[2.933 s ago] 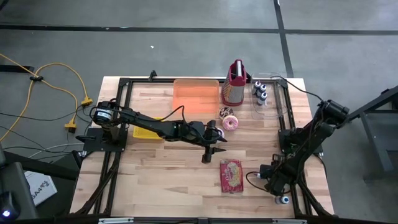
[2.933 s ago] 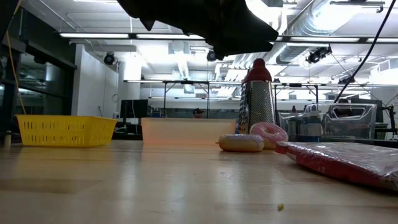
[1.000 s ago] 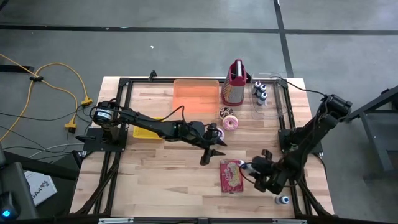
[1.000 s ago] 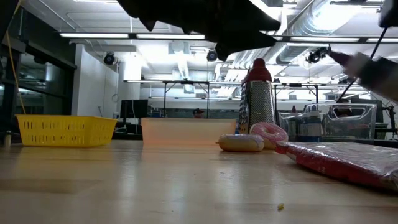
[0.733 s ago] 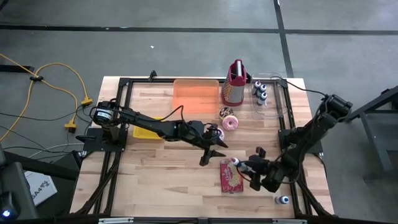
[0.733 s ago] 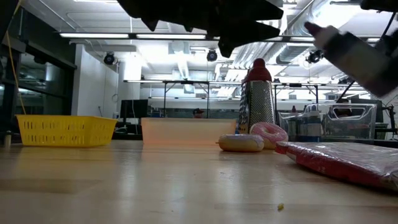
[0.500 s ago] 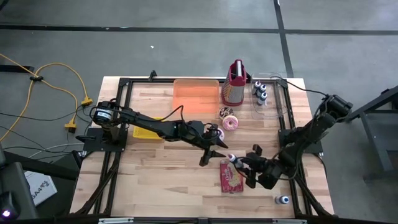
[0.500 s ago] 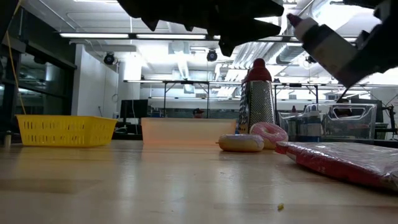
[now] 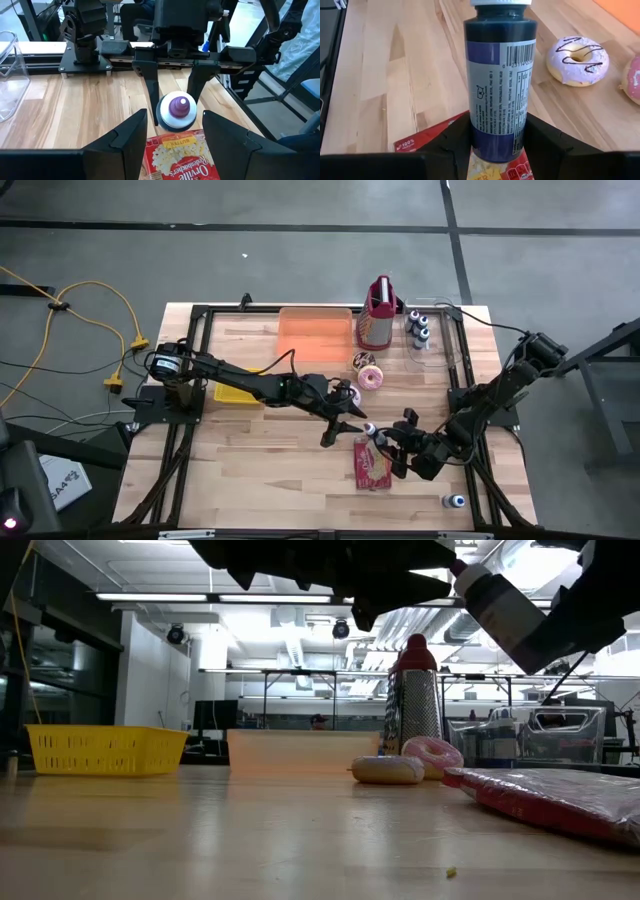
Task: Pick & Place Food Item
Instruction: Put the violet food coloring bottle into the transparent bin
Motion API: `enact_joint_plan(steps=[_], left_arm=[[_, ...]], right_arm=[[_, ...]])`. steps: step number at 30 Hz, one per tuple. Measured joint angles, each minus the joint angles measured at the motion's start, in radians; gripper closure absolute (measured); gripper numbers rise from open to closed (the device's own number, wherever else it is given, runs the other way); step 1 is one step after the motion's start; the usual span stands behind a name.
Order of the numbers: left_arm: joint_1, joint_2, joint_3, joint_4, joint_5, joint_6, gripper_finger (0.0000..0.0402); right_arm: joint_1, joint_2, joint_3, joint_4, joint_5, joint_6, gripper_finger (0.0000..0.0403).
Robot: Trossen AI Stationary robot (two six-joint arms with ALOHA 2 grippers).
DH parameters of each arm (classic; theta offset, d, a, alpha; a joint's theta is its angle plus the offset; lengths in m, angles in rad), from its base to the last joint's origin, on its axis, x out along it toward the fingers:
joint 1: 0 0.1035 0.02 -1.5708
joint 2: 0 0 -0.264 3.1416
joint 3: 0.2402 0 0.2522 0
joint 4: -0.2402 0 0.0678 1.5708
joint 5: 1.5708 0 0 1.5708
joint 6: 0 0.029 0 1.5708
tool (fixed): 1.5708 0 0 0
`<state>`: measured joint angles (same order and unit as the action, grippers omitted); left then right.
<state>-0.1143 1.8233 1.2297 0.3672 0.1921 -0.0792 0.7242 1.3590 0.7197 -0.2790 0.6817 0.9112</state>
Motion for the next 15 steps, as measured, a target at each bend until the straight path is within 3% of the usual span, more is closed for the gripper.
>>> enact_joint_plan(steps=[15], left_arm=[[0.0,0.0,0.0,0.0,-0.001,0.0,0.0215]], right_arm=[[0.018,-0.068,0.0,-0.029,0.107,0.0,0.0258]])
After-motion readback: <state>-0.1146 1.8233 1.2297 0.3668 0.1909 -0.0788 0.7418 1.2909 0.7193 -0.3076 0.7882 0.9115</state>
